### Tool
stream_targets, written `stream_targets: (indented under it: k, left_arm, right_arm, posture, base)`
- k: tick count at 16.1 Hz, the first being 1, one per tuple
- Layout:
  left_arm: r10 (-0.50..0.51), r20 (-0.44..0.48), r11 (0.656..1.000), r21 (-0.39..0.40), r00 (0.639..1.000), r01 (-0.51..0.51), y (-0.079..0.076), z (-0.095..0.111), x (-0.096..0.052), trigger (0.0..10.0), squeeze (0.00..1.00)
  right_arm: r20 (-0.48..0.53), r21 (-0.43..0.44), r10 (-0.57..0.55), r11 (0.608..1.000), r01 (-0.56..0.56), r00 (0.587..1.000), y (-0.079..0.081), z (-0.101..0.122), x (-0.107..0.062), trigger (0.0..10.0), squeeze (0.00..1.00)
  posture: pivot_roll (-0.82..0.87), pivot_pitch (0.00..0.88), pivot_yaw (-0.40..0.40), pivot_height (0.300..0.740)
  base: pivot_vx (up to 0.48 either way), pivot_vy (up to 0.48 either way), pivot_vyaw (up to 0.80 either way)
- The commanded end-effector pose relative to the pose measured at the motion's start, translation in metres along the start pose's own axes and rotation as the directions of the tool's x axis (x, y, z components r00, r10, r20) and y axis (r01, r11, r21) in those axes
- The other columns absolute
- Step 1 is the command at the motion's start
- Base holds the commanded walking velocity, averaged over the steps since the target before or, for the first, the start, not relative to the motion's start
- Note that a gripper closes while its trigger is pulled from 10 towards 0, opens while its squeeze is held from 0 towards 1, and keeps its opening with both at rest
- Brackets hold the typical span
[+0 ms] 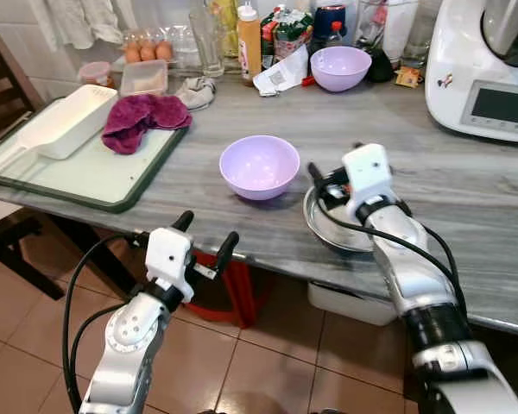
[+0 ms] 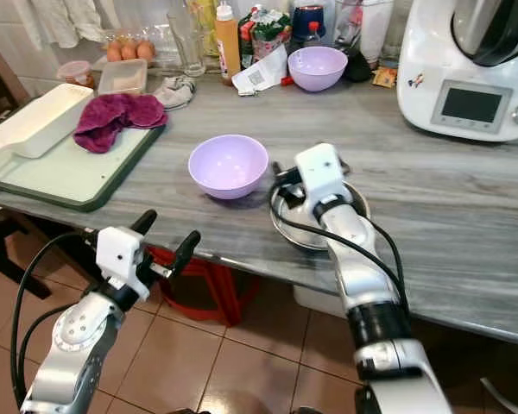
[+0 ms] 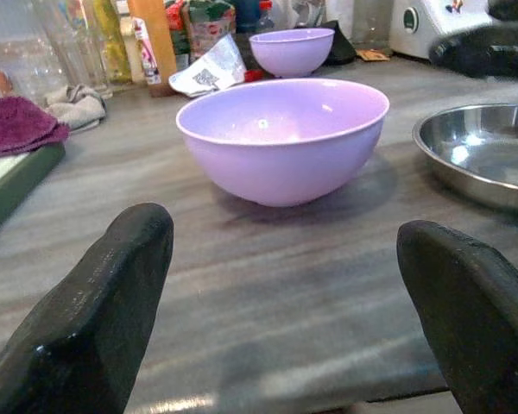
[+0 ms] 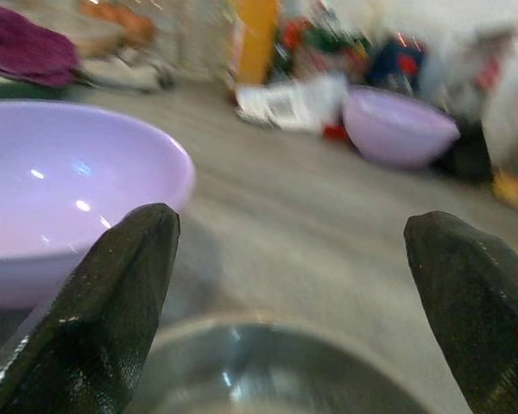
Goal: Setting the table
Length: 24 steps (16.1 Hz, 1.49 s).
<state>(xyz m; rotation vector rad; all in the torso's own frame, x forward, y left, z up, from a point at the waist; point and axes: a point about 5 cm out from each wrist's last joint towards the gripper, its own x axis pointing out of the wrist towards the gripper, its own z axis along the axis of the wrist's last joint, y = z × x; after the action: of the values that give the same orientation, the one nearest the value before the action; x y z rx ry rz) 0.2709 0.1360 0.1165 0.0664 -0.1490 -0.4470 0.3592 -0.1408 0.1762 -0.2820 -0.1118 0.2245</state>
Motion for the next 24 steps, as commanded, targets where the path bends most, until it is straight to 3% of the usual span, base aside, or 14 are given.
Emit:
stream_targets:
  k: [1,6,11,14,15,16,24]
  left_arm:
    - [-0.011,-0.013,1.000,0.004,1.000,0.011,0.002,-0.002,0.000,10.0,0.00]
    - [-0.003,-0.013,1.000,0.006,1.000,0.003,0.003,-0.002,0.000,10.0,0.00]
    - [0.002,-0.019,1.000,0.002,1.000,-0.002,0.002,-0.004,-0.003,10.0,0.00]
    - [0.003,-0.023,1.000,0.003,1.000,-0.003,0.003,-0.004,-0.003,10.0,0.00]
    - [0.002,-0.024,1.000,0.003,1.000,-0.002,0.003,-0.005,-0.003,10.0,0.00]
    - [0.002,-0.026,1.000,0.004,1.000,-0.002,0.003,-0.005,-0.003,10.0,0.00]
    - [0.001,-0.042,1.000,0.004,0.999,-0.001,0.003,-0.007,-0.005,10.0,0.00]
  right_arm:
    - [-0.058,0.023,-0.033,0.999,0.034,0.998,-0.002,-0.003,-0.004,10.0,1.00]
    - [-0.232,0.070,-0.032,0.996,0.049,0.972,-0.006,-0.013,-0.011,10.0,1.00]
    - [-0.355,0.096,0.086,0.994,-0.055,0.931,0.004,-0.019,-0.021,10.0,1.00]
    - [-0.404,0.128,0.126,0.989,-0.080,0.906,0.006,-0.024,-0.030,10.0,0.82]
    - [-0.415,0.144,0.137,0.986,-0.084,0.900,0.008,-0.025,-0.032,10.0,0.81]
    - [-0.420,0.158,0.151,0.983,-0.091,0.895,0.010,-0.026,-0.033,10.0,0.65]
    - [-0.414,0.256,0.190,0.963,-0.087,0.890,0.025,-0.028,-0.028,10.0,0.60]
  posture:
    - [-0.15,0.117,0.102,0.740]
    - [-0.14,0.116,0.092,0.740]
    - [-0.14,0.118,0.082,0.740]
    - [-0.14,0.121,0.082,0.740]
    - [-0.14,0.122,0.084,0.740]
    - [-0.14,0.122,0.084,0.740]
    - [-0.14,0.130,0.088,0.740]
  base:
    - [0.000,0.000,0.00]
    - [0.000,0.000,0.00]
    - [0.000,0.000,0.00]
    - [0.000,0.000,0.00]
    - [0.000,0.000,0.00]
    - [0.000,0.000,0.00]
    - [0.000,0.000,0.00]
